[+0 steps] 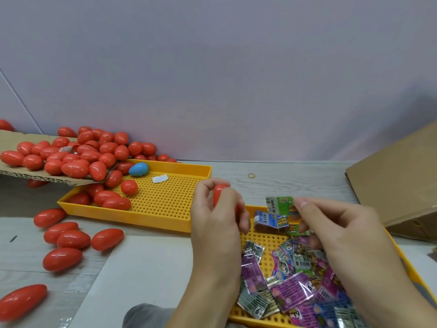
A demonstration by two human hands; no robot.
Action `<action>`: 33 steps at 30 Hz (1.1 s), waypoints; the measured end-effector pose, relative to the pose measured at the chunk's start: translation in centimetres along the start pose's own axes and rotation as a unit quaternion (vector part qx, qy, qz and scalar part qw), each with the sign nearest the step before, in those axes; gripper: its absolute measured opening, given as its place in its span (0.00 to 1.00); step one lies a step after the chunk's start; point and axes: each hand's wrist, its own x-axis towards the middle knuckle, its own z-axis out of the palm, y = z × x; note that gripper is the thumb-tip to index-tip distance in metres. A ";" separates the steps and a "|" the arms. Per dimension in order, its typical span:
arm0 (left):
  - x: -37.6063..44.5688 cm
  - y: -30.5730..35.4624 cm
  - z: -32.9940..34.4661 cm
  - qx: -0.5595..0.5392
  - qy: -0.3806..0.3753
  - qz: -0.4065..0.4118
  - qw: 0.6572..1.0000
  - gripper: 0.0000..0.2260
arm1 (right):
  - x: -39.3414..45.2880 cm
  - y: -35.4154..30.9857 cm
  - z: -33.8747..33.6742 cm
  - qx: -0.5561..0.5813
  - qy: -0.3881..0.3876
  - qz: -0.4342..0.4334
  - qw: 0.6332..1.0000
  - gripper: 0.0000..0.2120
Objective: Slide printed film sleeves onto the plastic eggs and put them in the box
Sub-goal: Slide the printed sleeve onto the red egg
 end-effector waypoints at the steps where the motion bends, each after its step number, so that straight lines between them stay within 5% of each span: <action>1: -0.1 -0.1 0.1 0.030 -0.018 -0.001 0.999 0.05 | 0.1 0.1 0.0 0.021 0.003 0.024 0.999 0.07; 9: -0.9 -0.3 0.5 0.198 -0.140 0.009 0.970 0.10 | 0.5 0.2 -0.3 0.144 -0.031 0.073 0.986 0.18; 20: -1.1 -0.1 0.5 0.196 -0.201 -0.016 0.960 0.12 | 0.4 0.3 -0.6 0.107 -0.051 0.044 0.992 0.12; 33: -1.0 0.0 0.6 0.154 -0.194 -0.025 0.969 0.10 | 0.7 1.0 -0.5 0.124 -0.030 0.059 0.990 0.17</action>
